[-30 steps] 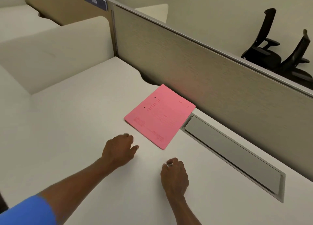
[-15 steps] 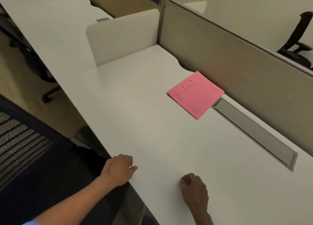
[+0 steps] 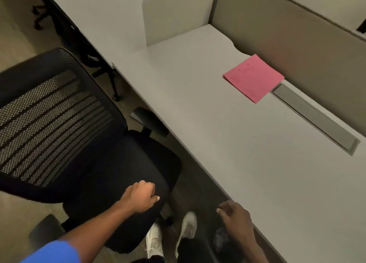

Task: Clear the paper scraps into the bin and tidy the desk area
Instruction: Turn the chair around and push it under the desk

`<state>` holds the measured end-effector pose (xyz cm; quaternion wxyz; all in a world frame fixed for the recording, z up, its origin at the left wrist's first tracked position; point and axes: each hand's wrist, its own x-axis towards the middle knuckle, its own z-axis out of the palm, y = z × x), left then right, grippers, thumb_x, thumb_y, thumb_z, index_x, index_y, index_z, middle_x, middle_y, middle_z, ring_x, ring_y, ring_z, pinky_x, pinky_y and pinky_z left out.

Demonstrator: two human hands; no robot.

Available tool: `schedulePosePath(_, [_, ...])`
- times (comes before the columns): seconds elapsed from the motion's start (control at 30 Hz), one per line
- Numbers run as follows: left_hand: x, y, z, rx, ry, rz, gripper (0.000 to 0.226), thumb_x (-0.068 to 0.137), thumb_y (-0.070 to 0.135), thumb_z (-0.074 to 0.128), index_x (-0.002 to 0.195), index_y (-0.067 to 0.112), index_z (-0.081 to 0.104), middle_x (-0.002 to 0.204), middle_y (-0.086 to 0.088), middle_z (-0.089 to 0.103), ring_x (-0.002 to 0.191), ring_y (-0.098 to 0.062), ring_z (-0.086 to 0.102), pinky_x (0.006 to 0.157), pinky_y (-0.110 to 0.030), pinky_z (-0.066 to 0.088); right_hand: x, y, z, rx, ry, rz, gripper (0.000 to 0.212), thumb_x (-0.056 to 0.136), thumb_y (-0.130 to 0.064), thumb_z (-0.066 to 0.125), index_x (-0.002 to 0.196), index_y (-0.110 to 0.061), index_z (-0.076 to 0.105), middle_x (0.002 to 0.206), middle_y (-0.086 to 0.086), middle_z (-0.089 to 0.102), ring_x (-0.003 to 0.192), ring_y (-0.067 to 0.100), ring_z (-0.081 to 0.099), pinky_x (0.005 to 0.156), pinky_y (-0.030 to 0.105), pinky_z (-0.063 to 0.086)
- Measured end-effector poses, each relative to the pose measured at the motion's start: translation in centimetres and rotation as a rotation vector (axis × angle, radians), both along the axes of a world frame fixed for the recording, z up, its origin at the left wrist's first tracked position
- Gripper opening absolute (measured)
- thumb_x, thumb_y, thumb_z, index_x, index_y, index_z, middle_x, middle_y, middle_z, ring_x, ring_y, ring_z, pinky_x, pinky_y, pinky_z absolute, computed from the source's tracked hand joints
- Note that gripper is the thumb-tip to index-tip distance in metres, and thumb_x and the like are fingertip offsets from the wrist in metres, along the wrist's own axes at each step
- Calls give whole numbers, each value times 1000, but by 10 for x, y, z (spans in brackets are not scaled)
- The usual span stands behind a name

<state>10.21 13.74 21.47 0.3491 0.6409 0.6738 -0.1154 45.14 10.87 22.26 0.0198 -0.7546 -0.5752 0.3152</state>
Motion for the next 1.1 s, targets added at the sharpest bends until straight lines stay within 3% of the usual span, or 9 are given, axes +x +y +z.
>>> schedulePosePath(0.17, [-20,-50,-21,-59,-28,104,27,95,59,67,96,32,68,93,10,70,86,-10,68,78,-35,57,-12,-45,-10,-90,8,55,8,92,-42,75,97,-38,71,97,-14,69,86,-1,62,71,19,43])
schedulePosePath(0.3, [-27,-93,-31,-115,-4,89,26,94,58,69,90,33,63,95,9,66,88,-14,68,80,-36,57,-18,-79,-24,-205,33,108,8,93,-46,73,96,-41,67,100,-19,69,86,-5,62,65,11,41])
schedulePosePath(0.4, [-27,-125,-37,-141,-3,126,32,91,61,70,82,32,59,90,11,61,84,-15,64,79,-36,55,-19,-109,-37,-241,34,149,10,91,-49,73,94,-44,65,100,-20,70,87,-5,64,66,12,44])
schedulePosePath(0.53, [-22,-165,-36,-144,-7,161,37,91,61,71,91,24,69,93,6,71,89,-18,71,87,-40,61,-16,-150,-48,-264,79,160,10,91,-48,74,96,-44,66,102,-19,71,93,-3,67,83,21,57])
schedulePosePath(0.63, [-21,-200,-31,-133,-34,179,36,93,57,72,89,21,71,100,-1,78,96,-23,74,92,-42,62,-15,-183,-47,-267,51,191,10,91,-47,73,95,-40,67,97,-16,72,90,1,68,83,28,60])
schedulePosePath(0.73, [-25,-240,-29,-129,-43,165,38,94,52,73,93,14,75,100,-5,80,97,-26,74,89,-39,60,-21,-219,-44,-233,31,207,11,92,-45,71,97,-35,69,97,-14,74,91,3,69,85,34,61])
schedulePosePath(0.8, [-30,-265,-29,-131,-59,170,36,96,48,72,84,14,69,97,-7,76,95,-27,70,84,-36,54,-29,-240,-45,-214,16,219,14,92,-44,70,99,-31,71,100,-12,76,96,9,71,87,39,61])
schedulePosePath(1.0, [-68,-327,-26,-118,-84,217,47,97,43,71,63,17,52,64,4,54,73,-23,57,72,-37,46,-79,-294,-47,-257,17,319,22,91,-45,66,102,-28,72,107,-8,76,104,18,72,86,36,58])
schedulePosePath(1.1, [-91,-350,-21,-98,-110,300,39,96,42,73,75,10,68,74,-3,71,78,-26,69,77,-37,53,-111,-310,-45,-290,30,349,20,92,-43,64,106,-31,72,114,-5,76,111,21,71,89,36,55])
